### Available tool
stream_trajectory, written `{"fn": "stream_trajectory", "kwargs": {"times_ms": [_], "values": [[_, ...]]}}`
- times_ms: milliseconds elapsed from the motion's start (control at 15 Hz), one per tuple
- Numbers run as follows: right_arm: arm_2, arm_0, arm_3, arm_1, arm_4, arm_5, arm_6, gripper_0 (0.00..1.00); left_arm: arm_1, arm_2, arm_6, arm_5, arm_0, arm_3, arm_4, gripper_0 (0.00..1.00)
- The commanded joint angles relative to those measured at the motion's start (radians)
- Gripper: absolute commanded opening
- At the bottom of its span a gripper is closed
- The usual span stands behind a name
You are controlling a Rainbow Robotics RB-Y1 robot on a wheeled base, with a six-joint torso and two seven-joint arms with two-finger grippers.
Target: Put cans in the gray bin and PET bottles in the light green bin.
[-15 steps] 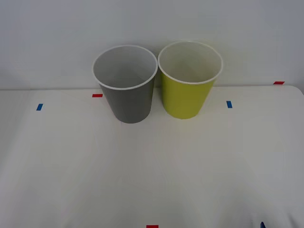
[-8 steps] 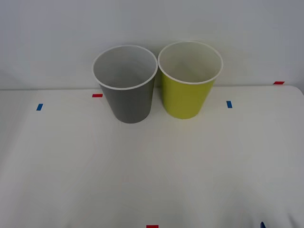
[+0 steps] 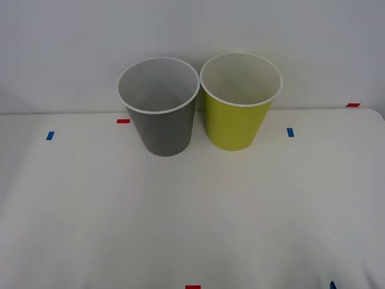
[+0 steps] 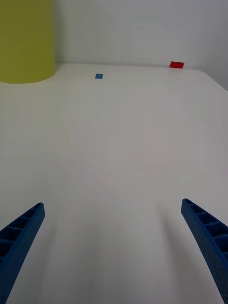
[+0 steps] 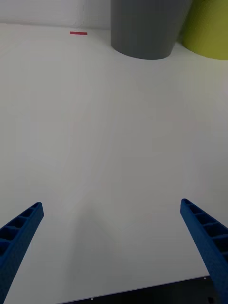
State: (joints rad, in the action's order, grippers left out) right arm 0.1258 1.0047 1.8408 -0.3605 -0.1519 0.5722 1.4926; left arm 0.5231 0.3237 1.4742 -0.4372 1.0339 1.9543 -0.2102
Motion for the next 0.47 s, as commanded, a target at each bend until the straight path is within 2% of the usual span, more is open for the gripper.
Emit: {"fn": "stream_trajectory", "kwargs": {"times_ms": [67,467], "values": [[0.000,0.000,0.000,0.000,0.000,0.000,0.000,1.00,0.000,0.000,0.000,0.000,0.000,0.000,0.000,1.00],[0.000,0.000,0.000,0.000,0.000,0.000,0.000,1.00,0.000,0.000,0.000,0.000,0.000,0.000,0.000,1.00]]}}
